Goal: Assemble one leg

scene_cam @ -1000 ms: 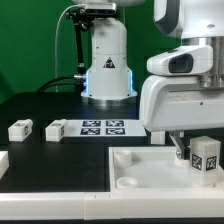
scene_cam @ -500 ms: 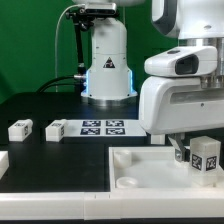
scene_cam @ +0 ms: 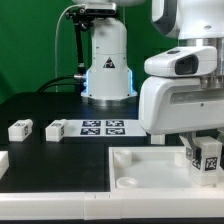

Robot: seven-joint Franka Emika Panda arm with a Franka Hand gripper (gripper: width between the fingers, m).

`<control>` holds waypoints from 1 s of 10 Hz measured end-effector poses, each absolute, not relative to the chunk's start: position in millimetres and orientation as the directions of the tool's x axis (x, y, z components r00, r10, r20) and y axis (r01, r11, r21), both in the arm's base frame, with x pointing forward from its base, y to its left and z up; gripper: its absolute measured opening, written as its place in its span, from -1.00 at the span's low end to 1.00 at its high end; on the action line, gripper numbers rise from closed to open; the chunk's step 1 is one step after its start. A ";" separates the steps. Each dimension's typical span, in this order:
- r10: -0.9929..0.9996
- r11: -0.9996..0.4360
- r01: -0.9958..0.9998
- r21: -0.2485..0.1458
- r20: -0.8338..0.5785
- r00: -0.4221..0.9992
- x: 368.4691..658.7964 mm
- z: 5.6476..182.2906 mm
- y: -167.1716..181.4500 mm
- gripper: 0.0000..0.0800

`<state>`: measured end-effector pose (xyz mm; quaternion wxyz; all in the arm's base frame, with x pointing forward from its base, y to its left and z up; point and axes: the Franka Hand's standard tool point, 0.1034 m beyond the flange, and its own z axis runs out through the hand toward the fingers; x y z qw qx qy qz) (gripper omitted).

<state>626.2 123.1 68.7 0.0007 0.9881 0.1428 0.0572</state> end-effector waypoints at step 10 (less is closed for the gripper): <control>-0.927 -0.374 -0.918 -0.135 0.030 0.373 618.8 66.6 120.6 -0.27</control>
Offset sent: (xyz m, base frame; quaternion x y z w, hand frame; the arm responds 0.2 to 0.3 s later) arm -0.0153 0.0010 0.0006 -0.0333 0.0331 0.4099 0.9109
